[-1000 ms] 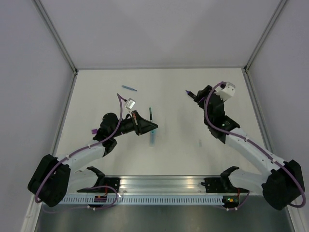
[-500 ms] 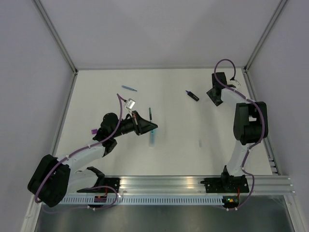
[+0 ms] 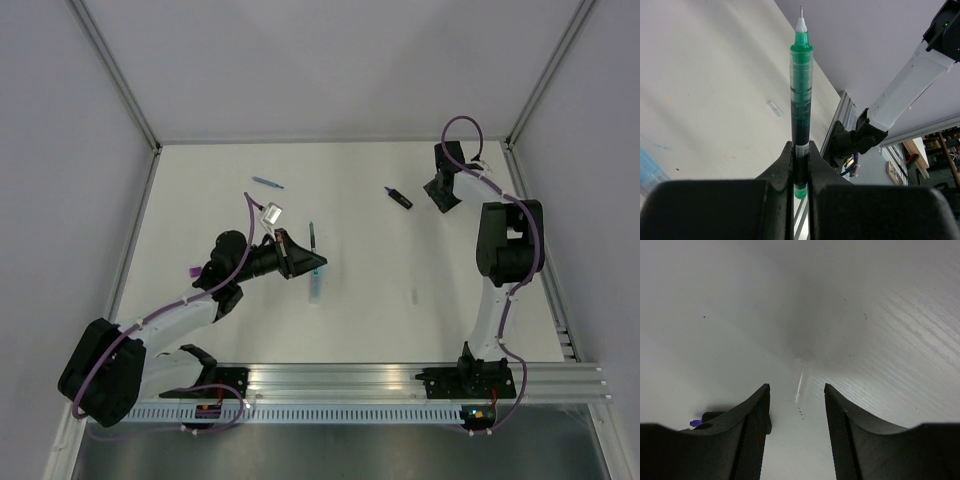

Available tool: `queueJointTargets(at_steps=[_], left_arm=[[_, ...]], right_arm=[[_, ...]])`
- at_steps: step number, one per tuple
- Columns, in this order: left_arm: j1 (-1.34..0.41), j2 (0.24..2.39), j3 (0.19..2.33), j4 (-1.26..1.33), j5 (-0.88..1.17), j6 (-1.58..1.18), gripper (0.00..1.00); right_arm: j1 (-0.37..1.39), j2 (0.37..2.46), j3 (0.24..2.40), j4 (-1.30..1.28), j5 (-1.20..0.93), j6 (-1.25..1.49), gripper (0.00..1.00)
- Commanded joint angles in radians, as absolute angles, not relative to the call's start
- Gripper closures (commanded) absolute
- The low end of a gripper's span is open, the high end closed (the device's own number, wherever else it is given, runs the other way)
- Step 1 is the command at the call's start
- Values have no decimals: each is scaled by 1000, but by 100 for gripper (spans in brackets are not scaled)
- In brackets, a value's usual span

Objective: Insert the pens into the pen caps

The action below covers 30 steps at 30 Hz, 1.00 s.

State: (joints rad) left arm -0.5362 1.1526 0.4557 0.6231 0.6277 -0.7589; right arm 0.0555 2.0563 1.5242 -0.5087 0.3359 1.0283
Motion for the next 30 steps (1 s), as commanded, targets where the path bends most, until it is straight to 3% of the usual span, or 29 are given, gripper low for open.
queueJointTargets(at_steps=[1,30], left_arm=[[-540,1157,497,629,606,-724,98],[-540,1157,500,623,607,-726,98]], right_arm=[[52,2075,1568,-552,327,1052,47],[43,2241,1776,-759,341,1023,58]])
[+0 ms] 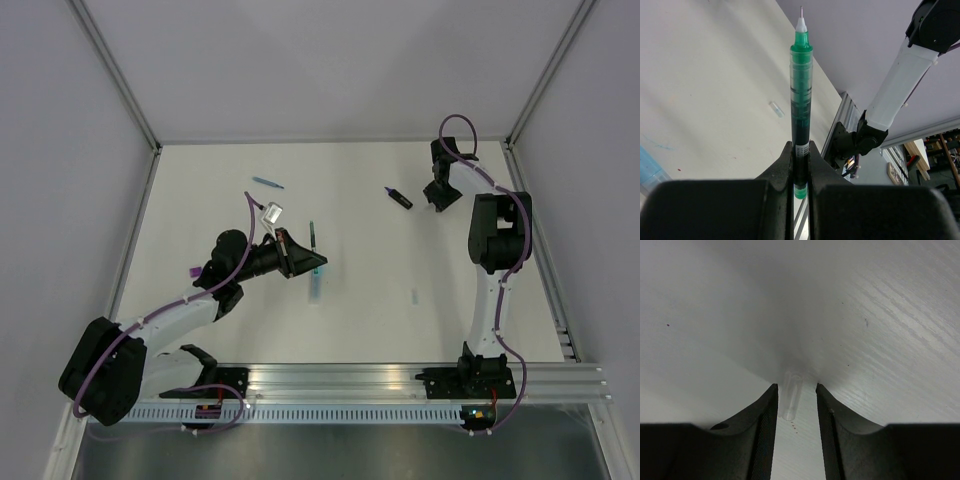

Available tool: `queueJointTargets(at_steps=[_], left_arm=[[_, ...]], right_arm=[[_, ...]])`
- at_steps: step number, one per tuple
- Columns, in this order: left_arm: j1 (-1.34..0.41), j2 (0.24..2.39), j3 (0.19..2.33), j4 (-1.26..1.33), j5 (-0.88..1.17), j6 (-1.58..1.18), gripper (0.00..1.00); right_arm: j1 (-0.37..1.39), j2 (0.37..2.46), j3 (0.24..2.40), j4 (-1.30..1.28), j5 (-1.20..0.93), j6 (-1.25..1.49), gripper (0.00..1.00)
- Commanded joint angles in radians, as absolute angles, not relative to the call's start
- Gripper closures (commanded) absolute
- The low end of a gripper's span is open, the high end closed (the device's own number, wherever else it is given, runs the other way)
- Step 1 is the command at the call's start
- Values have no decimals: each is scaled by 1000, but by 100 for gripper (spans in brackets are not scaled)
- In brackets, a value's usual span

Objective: Insert the pens into the pen caps

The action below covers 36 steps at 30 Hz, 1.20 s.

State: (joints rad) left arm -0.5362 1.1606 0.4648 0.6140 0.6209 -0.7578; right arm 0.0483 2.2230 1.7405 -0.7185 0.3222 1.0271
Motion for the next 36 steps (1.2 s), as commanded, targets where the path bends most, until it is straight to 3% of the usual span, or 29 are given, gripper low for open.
queueJointTargets(at_steps=[1,9,20,28,36], left_arm=[[-540,1157,500,623,607,-726,98],[-540,1158,500,623,603,-724,98],[-540,1157,499,621,604,-724,98],[-540,1161,502,618,603,-716,98],[-540,1177,522,614,649,-707,98]], right_arm=[[43,2241,1775,-750,341,1023,58],[41,2276,1795,-749,325,985,66],[37,2283,1740,-670,239,847,100],[40,2064,1429,-341,-70,577,100],[41,1803,1191,-178,-158,543,100]])
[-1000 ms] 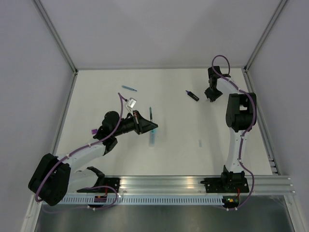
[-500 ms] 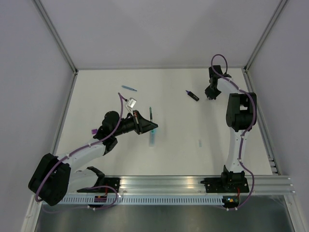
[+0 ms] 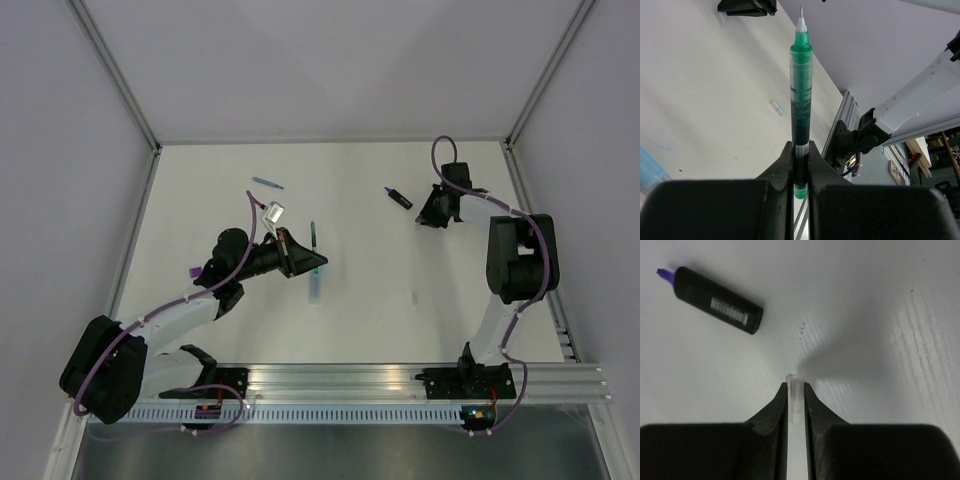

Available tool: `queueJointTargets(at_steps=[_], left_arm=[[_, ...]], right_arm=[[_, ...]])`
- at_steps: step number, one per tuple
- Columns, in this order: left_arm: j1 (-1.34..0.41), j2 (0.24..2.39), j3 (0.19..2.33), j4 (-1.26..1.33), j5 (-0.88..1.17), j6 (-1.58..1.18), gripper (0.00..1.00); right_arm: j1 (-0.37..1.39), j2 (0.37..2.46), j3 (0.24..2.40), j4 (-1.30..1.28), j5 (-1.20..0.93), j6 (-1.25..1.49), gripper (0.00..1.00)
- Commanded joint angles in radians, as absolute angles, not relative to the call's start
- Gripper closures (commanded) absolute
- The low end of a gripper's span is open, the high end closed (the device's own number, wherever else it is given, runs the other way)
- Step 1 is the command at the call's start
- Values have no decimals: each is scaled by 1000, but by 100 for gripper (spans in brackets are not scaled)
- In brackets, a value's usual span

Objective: Insert the pens into the pen caps

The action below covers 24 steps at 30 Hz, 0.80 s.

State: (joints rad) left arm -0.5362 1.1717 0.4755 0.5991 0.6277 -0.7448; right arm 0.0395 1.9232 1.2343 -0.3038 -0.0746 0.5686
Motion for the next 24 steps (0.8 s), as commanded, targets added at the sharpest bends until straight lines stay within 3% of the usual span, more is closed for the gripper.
queueJointTargets(at_steps=[1,11,24], left_arm=[[-541,1177,523,614,652,-707,98],[-600,1229,575,600,705,-672,98],[-769,1276,657,566,716,-595,98]], right_arm=[[44,1787,1177,-167,-170,549,100],[144,1559,1034,35,-285,624,100],[385,1063,741,454,-282,715,100]])
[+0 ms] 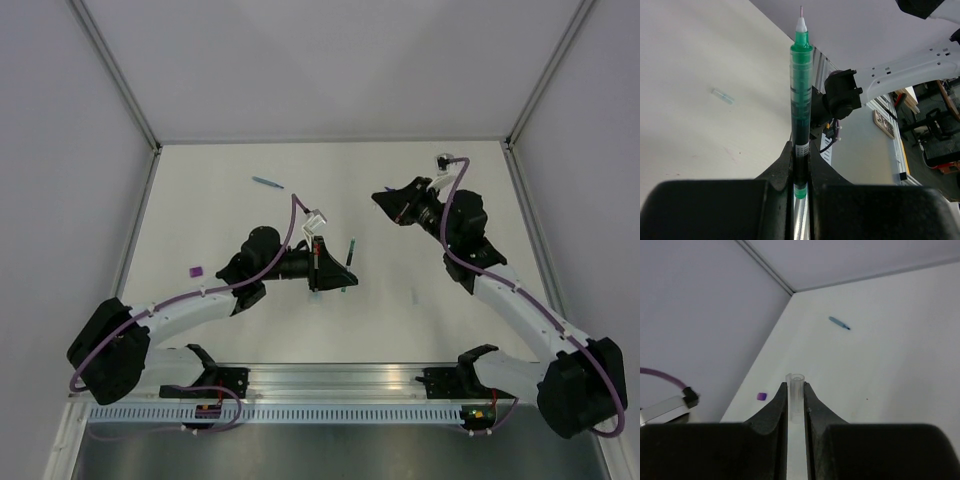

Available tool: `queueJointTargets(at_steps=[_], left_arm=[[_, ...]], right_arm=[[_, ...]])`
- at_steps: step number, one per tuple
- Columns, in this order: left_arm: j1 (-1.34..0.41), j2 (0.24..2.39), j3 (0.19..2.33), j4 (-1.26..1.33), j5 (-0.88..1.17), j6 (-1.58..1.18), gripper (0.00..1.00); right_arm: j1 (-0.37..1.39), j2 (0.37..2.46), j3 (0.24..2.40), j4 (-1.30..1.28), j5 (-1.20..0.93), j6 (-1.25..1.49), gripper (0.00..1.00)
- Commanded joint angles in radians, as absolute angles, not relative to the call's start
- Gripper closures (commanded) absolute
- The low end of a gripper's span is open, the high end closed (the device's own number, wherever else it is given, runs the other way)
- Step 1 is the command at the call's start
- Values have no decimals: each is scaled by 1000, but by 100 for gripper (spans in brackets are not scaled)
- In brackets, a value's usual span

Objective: Insert the pens into the pen caps

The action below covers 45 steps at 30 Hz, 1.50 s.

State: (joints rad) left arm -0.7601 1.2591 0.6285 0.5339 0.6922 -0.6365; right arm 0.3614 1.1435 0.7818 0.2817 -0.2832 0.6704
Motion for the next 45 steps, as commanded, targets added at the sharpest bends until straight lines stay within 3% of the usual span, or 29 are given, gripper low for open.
queueJointTargets(at_steps=[1,8,45], left_arm=[[-769,1279,658,568,725,-595,98],[-770,1282,655,587,741,-592,98],[-770,1278,650,581,716,-572,98]], right_arm=[[388,1045,714,468,-288,722,100],[448,962,643,584,-345,784,100],[549,897,540,604,-302,812,100]])
